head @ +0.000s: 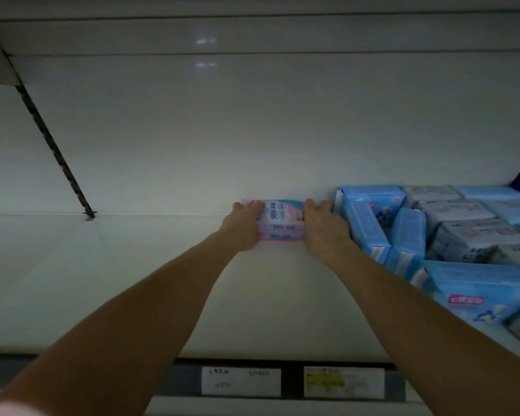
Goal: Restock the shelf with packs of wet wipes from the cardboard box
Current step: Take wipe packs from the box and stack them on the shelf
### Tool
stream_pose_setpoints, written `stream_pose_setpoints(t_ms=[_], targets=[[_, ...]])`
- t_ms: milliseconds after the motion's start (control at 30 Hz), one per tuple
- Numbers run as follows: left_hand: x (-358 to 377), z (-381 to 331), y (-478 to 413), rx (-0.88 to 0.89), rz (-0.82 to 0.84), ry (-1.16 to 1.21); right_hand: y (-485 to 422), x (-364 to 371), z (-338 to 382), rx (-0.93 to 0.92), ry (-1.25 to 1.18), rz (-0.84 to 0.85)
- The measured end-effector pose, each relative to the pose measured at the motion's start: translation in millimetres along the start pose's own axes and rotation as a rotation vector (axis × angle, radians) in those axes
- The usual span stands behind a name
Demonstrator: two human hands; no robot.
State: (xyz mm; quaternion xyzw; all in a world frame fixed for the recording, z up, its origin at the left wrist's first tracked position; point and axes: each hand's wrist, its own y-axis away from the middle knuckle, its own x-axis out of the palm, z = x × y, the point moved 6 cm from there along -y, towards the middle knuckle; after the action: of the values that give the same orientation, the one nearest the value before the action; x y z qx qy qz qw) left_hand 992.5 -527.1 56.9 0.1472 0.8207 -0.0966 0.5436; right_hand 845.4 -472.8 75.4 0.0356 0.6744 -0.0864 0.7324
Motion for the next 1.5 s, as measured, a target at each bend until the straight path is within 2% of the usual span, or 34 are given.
stream_pose_setpoints(t_ms=[267, 700, 1067, 1233, 1500], targets=[[-3, 4, 4, -0.049, -0.033, -0.156, -5, 7, -7, -0.067, 0.025, -0.031], [2, 1, -3, -0.077, -0.021, -0.154, -10, 8, -18, -0.187, 0.016, -0.068], [0, -2, -3, -0.022, -0.024, -0.22, -7, 2, -13, -0.2, 0.077, -0.098], [0, 0, 0, -0.008, -0.042, -0.237, -4, 5, -6, -0.193, 0.002, -0.057], [-3, 7, 10, -0.051, -0.08, -0.218, 4, 6, 2, -0.211, -0.025, -0.083]])
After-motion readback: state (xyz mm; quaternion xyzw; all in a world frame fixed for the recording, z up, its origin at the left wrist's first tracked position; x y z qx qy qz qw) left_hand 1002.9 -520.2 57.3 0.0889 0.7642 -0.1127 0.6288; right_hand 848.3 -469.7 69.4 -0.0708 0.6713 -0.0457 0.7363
